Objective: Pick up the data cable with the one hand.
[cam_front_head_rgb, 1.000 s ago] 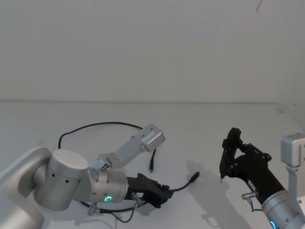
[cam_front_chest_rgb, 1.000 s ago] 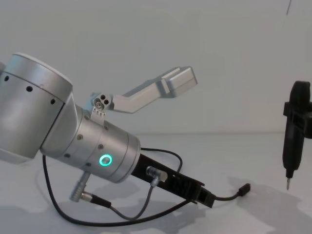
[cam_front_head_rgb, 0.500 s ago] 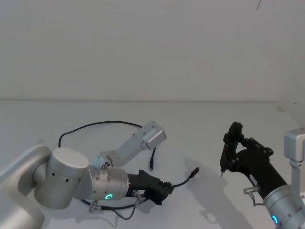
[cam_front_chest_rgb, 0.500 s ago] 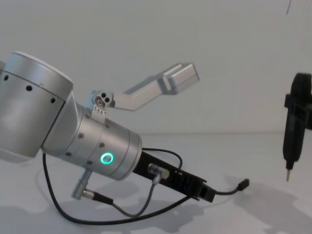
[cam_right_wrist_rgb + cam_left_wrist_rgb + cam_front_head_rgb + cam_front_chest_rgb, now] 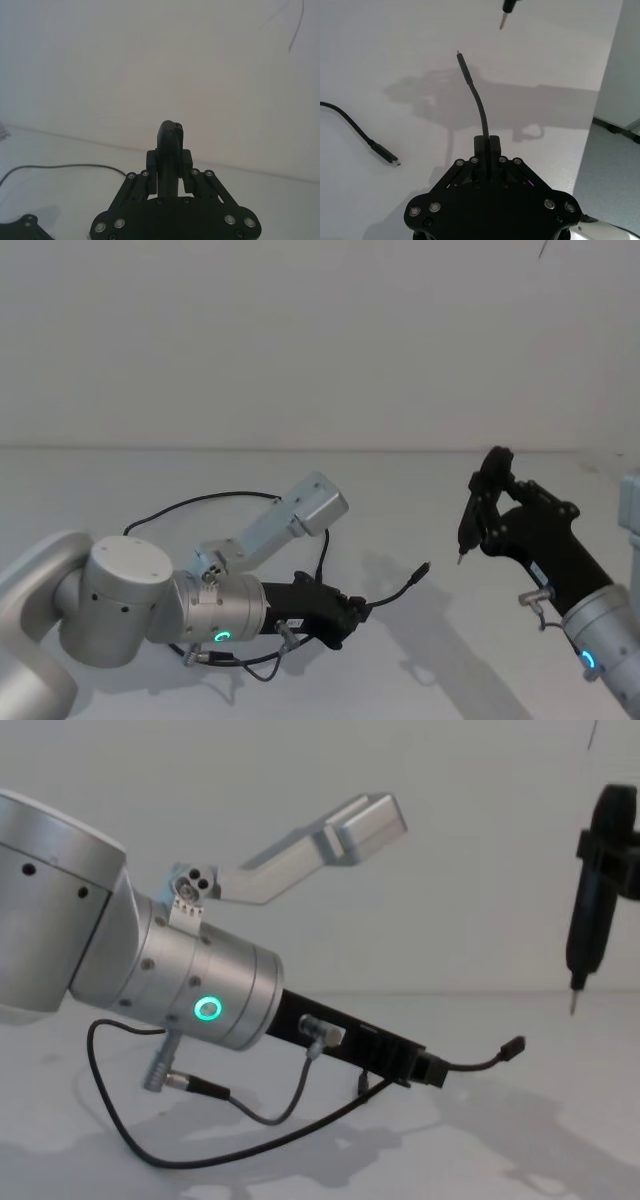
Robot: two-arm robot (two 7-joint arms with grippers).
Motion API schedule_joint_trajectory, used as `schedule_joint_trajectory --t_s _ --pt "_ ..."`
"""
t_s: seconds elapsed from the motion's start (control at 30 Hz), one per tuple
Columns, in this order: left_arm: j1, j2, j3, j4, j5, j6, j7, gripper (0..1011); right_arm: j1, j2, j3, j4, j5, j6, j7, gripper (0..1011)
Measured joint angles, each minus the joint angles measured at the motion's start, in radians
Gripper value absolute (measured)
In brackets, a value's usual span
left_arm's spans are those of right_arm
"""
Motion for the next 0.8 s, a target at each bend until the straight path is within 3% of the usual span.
schedule_joint_trajectory --t_s 0.3,0.8 --pt "-0.002 0.012 -0.004 -0.019 -0.005 -0.018 -0.009 44 0.051 -0.003 0.002 0.023 0.011 -0.004 0.037 279" --pt "-0.003 0.019 -0.007 -0.03 -0.009 -0.03 -0.014 44 0.129 -0.017 0.0 0.119 0.019 -0.004 0.092 279"
